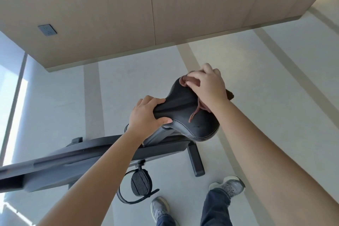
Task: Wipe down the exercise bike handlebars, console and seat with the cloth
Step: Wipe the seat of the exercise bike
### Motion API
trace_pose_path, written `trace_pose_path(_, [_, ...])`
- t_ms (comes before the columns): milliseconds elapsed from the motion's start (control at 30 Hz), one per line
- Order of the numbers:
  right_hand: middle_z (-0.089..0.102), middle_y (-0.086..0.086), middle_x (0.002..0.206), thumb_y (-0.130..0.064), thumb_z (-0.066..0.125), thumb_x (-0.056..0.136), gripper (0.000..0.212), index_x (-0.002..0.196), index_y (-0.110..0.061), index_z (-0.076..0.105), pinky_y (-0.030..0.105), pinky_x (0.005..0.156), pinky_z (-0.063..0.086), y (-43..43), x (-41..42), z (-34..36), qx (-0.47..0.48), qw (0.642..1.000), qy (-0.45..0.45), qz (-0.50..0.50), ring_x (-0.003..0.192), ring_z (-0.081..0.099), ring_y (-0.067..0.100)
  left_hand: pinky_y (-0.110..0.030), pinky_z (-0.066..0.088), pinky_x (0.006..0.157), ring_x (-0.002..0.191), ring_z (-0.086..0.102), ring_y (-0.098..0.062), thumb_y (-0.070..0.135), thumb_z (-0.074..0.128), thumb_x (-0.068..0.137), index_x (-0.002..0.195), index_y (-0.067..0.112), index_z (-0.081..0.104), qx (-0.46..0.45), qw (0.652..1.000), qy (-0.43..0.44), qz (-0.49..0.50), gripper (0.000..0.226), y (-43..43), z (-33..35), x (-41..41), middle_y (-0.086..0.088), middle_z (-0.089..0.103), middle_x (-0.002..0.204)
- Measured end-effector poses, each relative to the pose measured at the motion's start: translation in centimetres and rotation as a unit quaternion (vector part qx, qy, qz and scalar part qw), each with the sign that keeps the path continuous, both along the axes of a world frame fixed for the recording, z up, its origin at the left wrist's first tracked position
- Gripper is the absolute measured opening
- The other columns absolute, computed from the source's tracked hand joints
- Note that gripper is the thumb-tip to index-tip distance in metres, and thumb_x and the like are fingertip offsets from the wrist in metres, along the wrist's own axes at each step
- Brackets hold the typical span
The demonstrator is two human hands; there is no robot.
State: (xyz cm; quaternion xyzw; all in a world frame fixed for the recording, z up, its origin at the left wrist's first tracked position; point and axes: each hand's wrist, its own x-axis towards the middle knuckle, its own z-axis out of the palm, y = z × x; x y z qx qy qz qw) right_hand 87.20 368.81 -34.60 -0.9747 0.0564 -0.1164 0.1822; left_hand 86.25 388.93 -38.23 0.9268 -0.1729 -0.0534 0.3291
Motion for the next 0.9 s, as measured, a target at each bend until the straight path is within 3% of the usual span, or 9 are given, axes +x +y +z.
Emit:
trace_pose_path(100, [0.059, 0.007, 0.095, -0.029, 0.065, 0.082, 0.014, 0.093, -0.023, 0.070, 0.031, 0.062, 0.045, 1.5, -6.3, -0.8, -0.032, 0.996, -0.078, 0.032, 0.085, 0.049, 0.031, -0.024, 0.033, 0.083, 0.101, 0.044, -0.019, 0.035, 0.079, 0.064, 0.117, 0.024, 0.057, 0.003, 1.000, 0.005, -0.002, 0.059, 0.0, -0.1, 0.0, 0.001, 0.055, 0.106])
trace_pose_path(167, [0.062, 0.004, 0.092, -0.031, 0.063, 0.083, 0.013, 0.091, -0.023, 0.070, 0.025, 0.062, 0.042, 2.5, -10.9, -1.7, -0.058, 0.989, -0.129, 0.043, 0.082, 0.049, 0.026, -0.024, 0.033, 0.083, 0.101, 0.044, -0.020, 0.035, 0.078, 0.064, 0.118, 0.023, 0.057, 0.003, 1.000, 0.009, -0.006, 0.059, 0.0, 0.0, 0.0, 0.000, 0.055, 0.107])
trace_pose_path(233, [0.064, 0.006, 0.092, -0.028, 0.062, 0.085, 0.012, 0.091, -0.021, 0.070, 0.028, 0.064, 0.047, 3.4, -12.7, -2.5, -0.082, 0.986, -0.140, 0.041, 0.082, 0.052, 0.028, -0.023, 0.031, 0.083, 0.102, 0.044, -0.020, 0.034, 0.078, 0.064, 0.119, 0.022, 0.056, 0.005, 1.000, 0.012, -0.013, 0.060, 0.1, 0.0, 0.0, -0.001, 0.055, 0.108])
trace_pose_path(400, [0.063, 0.009, 0.091, -0.024, 0.063, 0.084, 0.012, 0.091, -0.018, 0.069, 0.036, 0.056, 0.051, 6.2, -8.3, -1.1, -0.105, 0.990, -0.096, -0.004, 0.077, 0.054, 0.029, -0.022, 0.030, 0.084, 0.104, 0.044, -0.022, 0.033, 0.079, 0.065, 0.120, 0.019, 0.056, 0.000, 0.999, 0.034, -0.038, 0.062, 0.3, 0.6, 0.3, -0.004, 0.054, 0.110])
trace_pose_path(567, [0.067, 0.010, 0.097, -0.019, 0.068, 0.078, 0.016, 0.094, -0.017, 0.070, 0.034, 0.065, 0.053, 4.5, -11.9, -2.8, -0.168, 0.972, -0.146, 0.073, 0.083, 0.059, 0.032, -0.027, 0.035, 0.092, 0.110, 0.045, -0.023, 0.016, 0.072, 0.075, 0.125, 0.015, 0.051, -0.026, 0.995, 0.065, -0.064, 0.054, 2.5, 0.9, -0.2, -0.005, 0.051, 0.117])
trace_pose_path(733, [0.069, 0.012, 0.095, -0.017, 0.067, 0.079, 0.014, 0.092, -0.017, 0.071, 0.036, 0.065, 0.056, 6.9, -10.4, -3.3, -0.187, 0.961, -0.177, 0.100, 0.082, 0.062, 0.034, -0.004, 0.024, 0.086, 0.111, 0.046, -0.018, 0.005, 0.065, 0.080, 0.124, 0.013, 0.052, -0.076, 0.995, 0.053, -0.021, 0.047, 5.6, 0.2, -1.8, -0.003, 0.051, 0.121])
trace_pose_path(900, [0.069, 0.008, 0.091, -0.018, 0.067, 0.081, 0.009, 0.087, -0.023, 0.071, 0.035, 0.063, 0.054, 12.2, -7.9, -3.7, -0.177, 0.939, -0.219, 0.198, 0.080, 0.063, 0.031, -0.006, 0.026, 0.084, 0.112, 0.048, -0.015, 0.001, 0.056, 0.086, 0.125, 0.014, 0.051, -0.081, 0.994, 0.067, 0.019, 0.042, 8.8, -0.8, -3.1, -0.002, 0.053, 0.122])
